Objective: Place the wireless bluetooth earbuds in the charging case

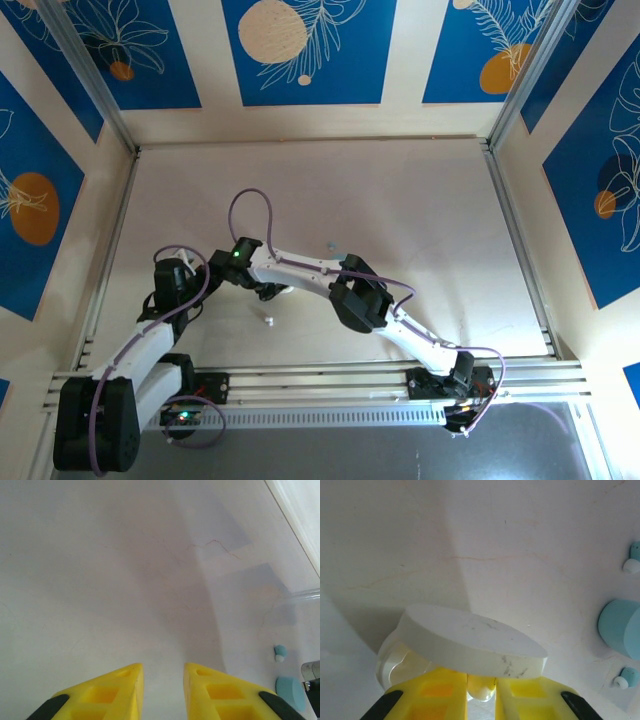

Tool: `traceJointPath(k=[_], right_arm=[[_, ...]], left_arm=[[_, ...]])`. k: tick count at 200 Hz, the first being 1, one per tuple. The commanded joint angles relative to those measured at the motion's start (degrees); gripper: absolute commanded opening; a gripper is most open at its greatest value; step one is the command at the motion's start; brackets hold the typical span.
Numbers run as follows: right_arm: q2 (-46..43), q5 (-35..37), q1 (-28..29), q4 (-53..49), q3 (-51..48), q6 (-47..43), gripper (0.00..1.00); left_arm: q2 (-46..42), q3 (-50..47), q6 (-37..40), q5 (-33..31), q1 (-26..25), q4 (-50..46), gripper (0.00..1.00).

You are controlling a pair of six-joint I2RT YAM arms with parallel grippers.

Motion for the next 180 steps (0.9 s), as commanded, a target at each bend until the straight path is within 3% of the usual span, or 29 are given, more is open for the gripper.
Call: traceJointPath(k=[1,180], right_arm=[[-0.1,-0.8,0.4,-1.1,-0.8,0.9,0.19],[-6.6,-2.7,0.7,1.8,-5.1,0.2,0.3]], left_arm=[[0.2,-0.5,0.1,1.0,0.7,1.9,0.27],[-0.9,-0.5,-0.3,2.8,0.7,2.2,0.29]])
